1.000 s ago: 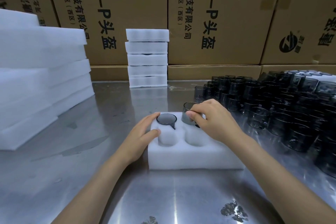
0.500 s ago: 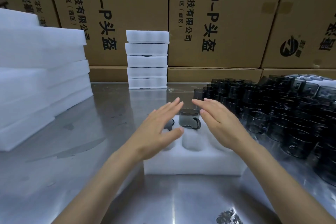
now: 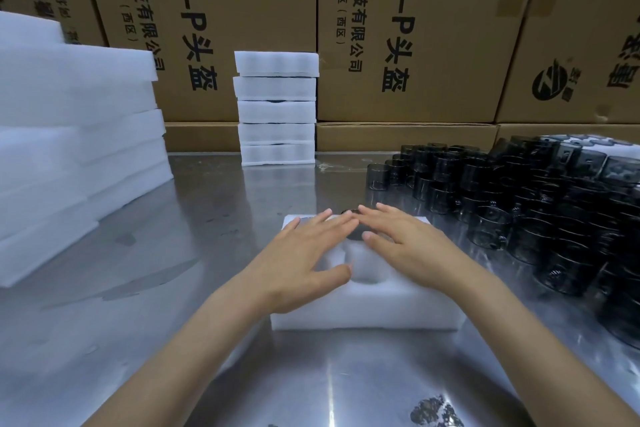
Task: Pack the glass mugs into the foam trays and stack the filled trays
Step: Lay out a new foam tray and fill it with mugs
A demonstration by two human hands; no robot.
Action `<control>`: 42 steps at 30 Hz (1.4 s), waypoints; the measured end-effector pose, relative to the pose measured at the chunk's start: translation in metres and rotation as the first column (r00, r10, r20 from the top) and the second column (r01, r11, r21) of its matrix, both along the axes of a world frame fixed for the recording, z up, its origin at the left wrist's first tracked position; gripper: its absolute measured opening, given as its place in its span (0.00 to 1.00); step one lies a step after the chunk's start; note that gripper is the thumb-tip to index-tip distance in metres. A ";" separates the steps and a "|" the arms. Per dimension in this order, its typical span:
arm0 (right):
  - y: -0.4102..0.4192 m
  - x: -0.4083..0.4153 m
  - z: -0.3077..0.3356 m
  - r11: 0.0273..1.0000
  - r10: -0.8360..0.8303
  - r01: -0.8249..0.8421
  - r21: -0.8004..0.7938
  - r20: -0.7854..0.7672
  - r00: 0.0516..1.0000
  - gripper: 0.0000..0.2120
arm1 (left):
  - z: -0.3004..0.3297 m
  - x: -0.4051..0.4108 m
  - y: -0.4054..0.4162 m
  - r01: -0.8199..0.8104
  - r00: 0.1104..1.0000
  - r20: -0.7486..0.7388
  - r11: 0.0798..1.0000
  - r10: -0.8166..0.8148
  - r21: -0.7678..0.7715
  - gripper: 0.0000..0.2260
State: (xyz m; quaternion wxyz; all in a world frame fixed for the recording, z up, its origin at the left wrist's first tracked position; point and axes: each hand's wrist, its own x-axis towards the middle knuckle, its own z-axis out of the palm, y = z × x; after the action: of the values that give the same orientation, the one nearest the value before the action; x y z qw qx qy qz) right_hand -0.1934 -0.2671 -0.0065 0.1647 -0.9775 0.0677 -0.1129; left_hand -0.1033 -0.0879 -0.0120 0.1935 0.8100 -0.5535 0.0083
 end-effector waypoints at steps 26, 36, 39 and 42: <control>-0.068 -0.022 -0.021 0.644 -0.763 0.765 0.017 0.085 0.640 0.16 | -0.008 -0.012 0.016 0.017 0.997 0.076 0.968 0.003 -0.250 0.22; -0.051 -0.022 -0.001 0.808 -0.549 0.551 0.210 0.609 0.573 0.11 | -0.008 -0.013 0.017 -0.002 0.996 0.092 0.977 0.022 -0.214 0.22; -0.040 -0.017 0.005 0.915 -0.404 0.258 0.311 0.720 0.564 0.08 | -0.007 -0.014 0.018 -0.003 0.996 0.090 0.977 0.023 -0.214 0.23; -0.034 -0.014 0.003 0.945 -0.295 0.094 0.313 0.691 0.660 0.07 | -0.007 -0.014 0.017 -0.005 0.995 0.091 0.977 0.025 -0.213 0.23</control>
State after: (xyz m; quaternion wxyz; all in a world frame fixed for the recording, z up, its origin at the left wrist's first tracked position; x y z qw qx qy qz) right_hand -0.2071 -0.3009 -0.0031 0.2866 -0.8089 0.1151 -0.5003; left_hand -0.1171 -0.0704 -0.0187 0.2528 0.7876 -0.5516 0.1068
